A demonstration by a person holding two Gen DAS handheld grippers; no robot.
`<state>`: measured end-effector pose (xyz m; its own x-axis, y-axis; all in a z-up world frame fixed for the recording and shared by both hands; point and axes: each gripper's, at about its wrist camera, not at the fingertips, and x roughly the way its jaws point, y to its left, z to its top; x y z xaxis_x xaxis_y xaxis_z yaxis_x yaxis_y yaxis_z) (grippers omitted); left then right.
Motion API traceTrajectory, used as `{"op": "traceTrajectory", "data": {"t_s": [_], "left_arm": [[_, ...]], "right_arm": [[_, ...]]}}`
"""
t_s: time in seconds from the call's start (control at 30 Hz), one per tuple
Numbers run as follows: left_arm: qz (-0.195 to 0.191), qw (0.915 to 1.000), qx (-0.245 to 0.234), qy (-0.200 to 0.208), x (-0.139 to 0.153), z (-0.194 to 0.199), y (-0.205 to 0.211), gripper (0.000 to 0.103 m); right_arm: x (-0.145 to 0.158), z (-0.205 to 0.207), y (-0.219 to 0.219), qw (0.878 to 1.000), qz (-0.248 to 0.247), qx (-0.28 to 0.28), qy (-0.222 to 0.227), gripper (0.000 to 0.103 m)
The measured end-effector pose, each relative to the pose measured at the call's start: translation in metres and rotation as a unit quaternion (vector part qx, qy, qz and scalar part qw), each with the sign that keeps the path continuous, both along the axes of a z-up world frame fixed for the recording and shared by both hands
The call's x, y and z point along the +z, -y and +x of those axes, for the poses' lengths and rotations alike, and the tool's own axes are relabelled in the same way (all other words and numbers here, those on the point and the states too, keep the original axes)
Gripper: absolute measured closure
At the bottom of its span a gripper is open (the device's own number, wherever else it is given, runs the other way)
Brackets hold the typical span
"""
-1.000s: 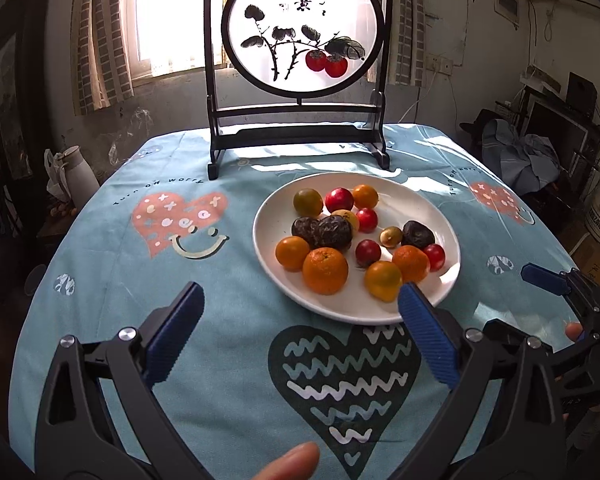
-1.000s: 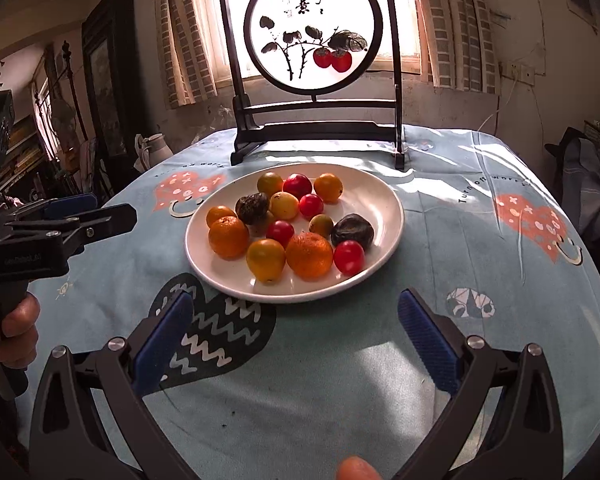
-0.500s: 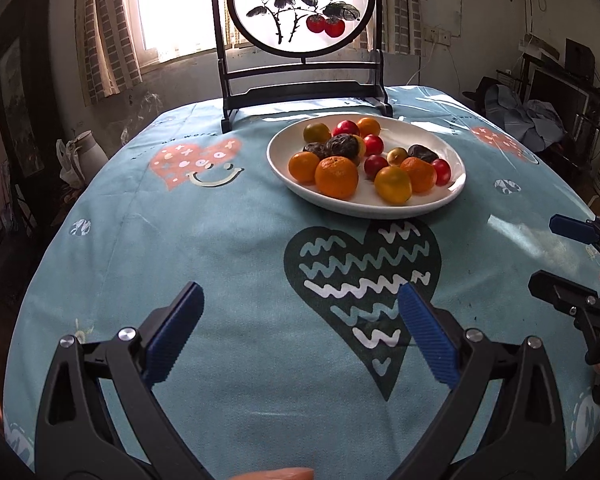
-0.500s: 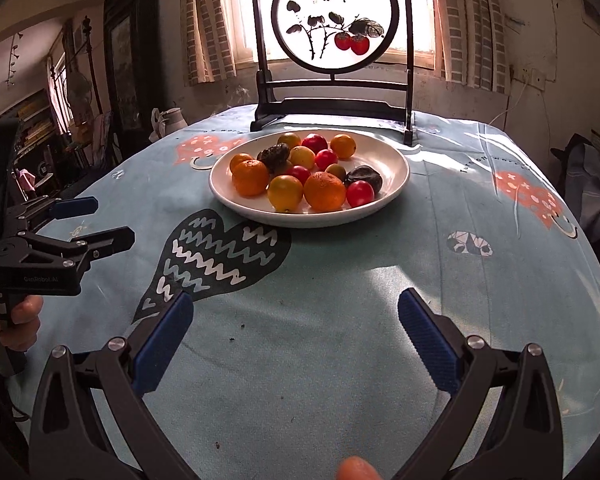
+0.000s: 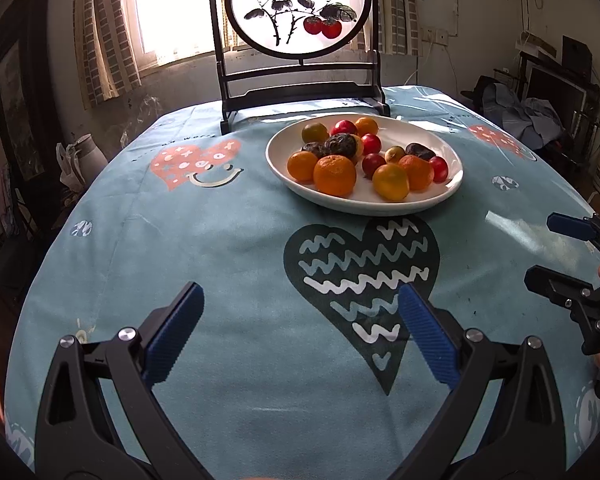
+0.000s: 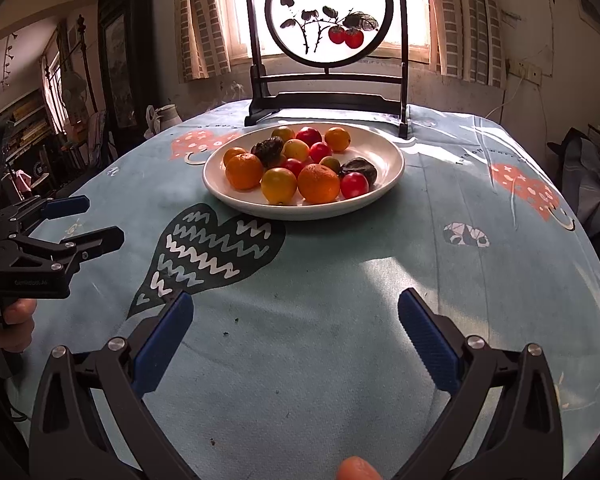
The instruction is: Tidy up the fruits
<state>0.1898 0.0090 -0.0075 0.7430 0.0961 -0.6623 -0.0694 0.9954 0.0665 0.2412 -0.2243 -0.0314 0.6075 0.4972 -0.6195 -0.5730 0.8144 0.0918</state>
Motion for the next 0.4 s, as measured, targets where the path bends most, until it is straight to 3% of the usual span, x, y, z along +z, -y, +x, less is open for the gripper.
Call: {"op": "traceTrajectory", "data": {"t_s": [0.17,0.4], "left_arm": [[0.013,0.9999,-0.003,0.003,-0.0008,-0.0012,0.0046,0.004],[0.003,1.0,0.002,0.002,-0.0016,-0.0005,0.0007,0.004]], "right_arm": [[0.0,-0.0006,0.0,1.0,0.0,0.0,0.001,0.001],[0.0001,-0.001,-0.0009,1.0,-0.003,0.001,0.001,0.001]]}}
